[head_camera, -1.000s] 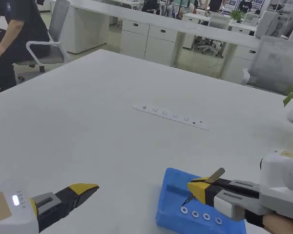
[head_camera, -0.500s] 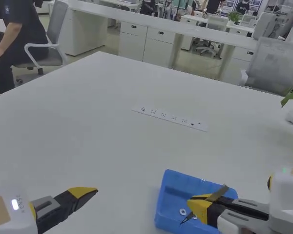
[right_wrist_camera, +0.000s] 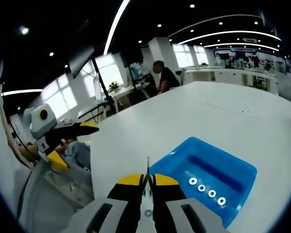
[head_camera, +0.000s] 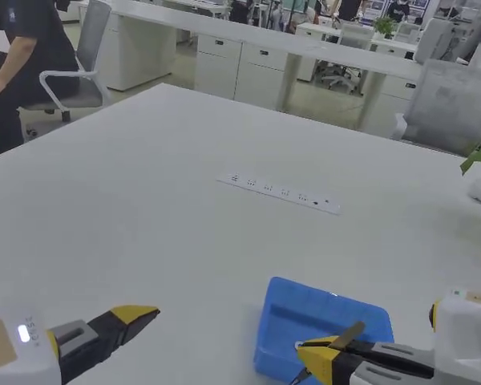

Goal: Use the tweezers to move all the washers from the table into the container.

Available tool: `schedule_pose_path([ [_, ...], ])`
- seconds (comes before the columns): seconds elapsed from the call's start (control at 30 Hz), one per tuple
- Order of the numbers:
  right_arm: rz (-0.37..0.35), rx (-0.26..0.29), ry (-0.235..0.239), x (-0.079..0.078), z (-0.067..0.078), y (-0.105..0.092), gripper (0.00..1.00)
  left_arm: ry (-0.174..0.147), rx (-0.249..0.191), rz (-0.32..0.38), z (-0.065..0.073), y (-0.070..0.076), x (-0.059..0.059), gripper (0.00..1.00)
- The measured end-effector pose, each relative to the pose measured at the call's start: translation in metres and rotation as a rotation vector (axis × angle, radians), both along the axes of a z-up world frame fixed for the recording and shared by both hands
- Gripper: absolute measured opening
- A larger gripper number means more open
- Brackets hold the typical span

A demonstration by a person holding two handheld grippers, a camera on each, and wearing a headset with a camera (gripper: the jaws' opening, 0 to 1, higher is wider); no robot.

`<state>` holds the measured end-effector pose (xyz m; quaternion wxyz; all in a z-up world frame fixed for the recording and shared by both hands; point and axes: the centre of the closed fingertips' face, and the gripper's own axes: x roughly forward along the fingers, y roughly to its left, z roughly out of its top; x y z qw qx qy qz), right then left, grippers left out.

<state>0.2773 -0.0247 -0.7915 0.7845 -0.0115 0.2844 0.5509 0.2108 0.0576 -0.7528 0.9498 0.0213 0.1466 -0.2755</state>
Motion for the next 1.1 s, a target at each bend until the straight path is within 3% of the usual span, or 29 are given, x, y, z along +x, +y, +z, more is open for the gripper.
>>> schedule_pose_path([
  [1.1, 0.038, -0.082, 0.068, -0.017, -0.034, -0.005, 0.04, 0.006, 0.010, -0.002, -0.001, 0.000, 0.000, 0.69],
])
